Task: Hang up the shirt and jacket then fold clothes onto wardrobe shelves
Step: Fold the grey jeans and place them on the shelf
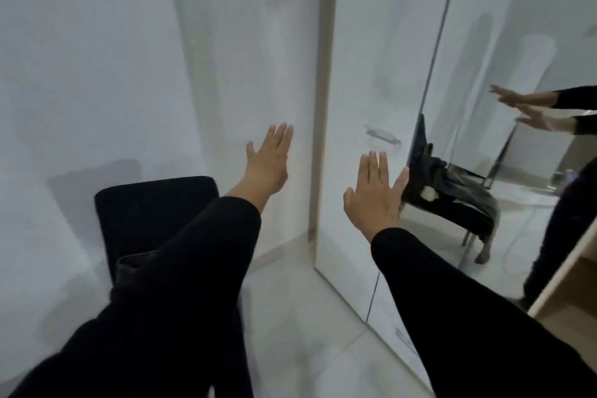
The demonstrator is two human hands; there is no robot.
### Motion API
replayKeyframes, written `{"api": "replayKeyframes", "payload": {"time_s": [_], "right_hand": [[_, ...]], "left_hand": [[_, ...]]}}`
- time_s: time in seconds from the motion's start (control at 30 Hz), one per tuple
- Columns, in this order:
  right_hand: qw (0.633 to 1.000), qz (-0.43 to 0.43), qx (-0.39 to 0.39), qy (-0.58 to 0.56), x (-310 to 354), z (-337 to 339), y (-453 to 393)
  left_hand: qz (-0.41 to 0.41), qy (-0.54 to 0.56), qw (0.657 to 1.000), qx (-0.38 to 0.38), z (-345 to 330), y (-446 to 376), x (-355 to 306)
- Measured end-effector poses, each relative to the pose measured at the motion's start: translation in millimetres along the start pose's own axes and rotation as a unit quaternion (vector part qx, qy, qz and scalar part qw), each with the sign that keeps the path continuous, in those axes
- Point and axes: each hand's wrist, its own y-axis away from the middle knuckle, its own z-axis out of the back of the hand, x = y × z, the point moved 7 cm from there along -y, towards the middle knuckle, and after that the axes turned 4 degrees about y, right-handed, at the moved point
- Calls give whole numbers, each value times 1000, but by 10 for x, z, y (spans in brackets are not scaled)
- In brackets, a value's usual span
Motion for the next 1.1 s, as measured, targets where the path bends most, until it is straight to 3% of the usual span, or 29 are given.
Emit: {"api": "replayKeyframes", "payload": {"time_s": [0.27, 0.5, 0.8, 1.1], "right_hand": [[975, 201, -5, -99, 1363, 148, 128], [939, 310, 31, -148, 2063, 12, 487], [910, 382, 95, -132, 3026, -440, 796], [904, 316, 230, -173, 3988, -1208, 863]], "left_hand": [[207, -74, 975, 25, 287, 959, 1322], [331, -70, 939, 66, 276, 1848, 1797], [393, -42, 908, 136, -105, 2341, 2503], [360, -23, 909, 210, -673, 2034, 3546]]}}
